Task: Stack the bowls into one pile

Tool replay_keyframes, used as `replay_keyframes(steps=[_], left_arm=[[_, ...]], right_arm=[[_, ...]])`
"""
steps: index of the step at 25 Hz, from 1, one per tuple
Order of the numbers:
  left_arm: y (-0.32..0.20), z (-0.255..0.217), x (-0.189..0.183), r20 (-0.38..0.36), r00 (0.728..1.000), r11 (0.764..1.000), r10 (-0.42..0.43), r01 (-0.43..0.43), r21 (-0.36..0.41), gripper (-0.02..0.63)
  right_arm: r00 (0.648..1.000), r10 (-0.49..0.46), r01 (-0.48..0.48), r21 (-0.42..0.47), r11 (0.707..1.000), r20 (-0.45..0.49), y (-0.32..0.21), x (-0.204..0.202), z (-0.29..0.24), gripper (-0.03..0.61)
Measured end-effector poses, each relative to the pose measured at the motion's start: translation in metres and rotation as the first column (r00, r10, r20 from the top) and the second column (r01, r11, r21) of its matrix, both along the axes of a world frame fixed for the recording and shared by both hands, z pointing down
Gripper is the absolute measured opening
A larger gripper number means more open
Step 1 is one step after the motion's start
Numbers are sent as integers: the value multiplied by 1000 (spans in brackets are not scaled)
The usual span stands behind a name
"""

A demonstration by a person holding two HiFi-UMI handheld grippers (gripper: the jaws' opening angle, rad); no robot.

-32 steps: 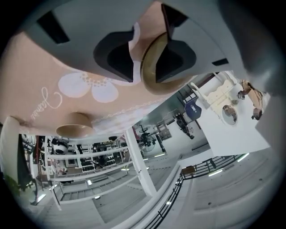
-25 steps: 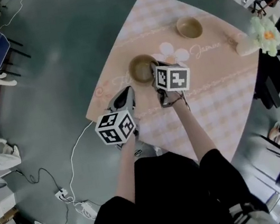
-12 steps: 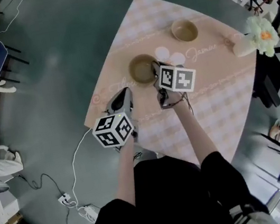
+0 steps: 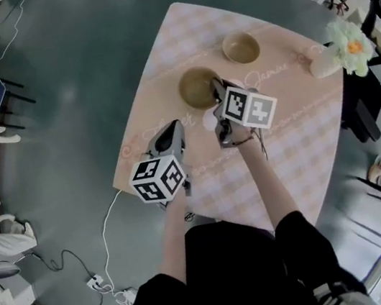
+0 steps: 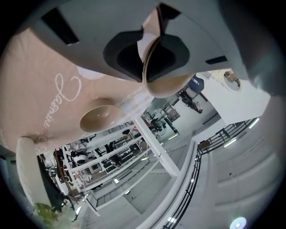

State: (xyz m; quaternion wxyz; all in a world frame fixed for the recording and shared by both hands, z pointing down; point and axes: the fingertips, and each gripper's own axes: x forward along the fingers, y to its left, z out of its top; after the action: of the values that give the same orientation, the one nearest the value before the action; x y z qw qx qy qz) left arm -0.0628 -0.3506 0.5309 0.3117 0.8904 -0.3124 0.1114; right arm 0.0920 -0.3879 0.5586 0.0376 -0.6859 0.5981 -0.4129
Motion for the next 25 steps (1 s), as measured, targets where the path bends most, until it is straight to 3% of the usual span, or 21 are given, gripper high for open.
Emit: replay_keyframes(steps=[10,25], left_arm=[[-14,-7,43,-20,998,998,65,-65,12,-3],[-17,4,92,-15,988,988,156,-156,1,-3]], right_arm=[[991,135,-135,47,990,1,-6,49,-16,18],[946,323,-320,84,944,-23,-11,124,-24,18]])
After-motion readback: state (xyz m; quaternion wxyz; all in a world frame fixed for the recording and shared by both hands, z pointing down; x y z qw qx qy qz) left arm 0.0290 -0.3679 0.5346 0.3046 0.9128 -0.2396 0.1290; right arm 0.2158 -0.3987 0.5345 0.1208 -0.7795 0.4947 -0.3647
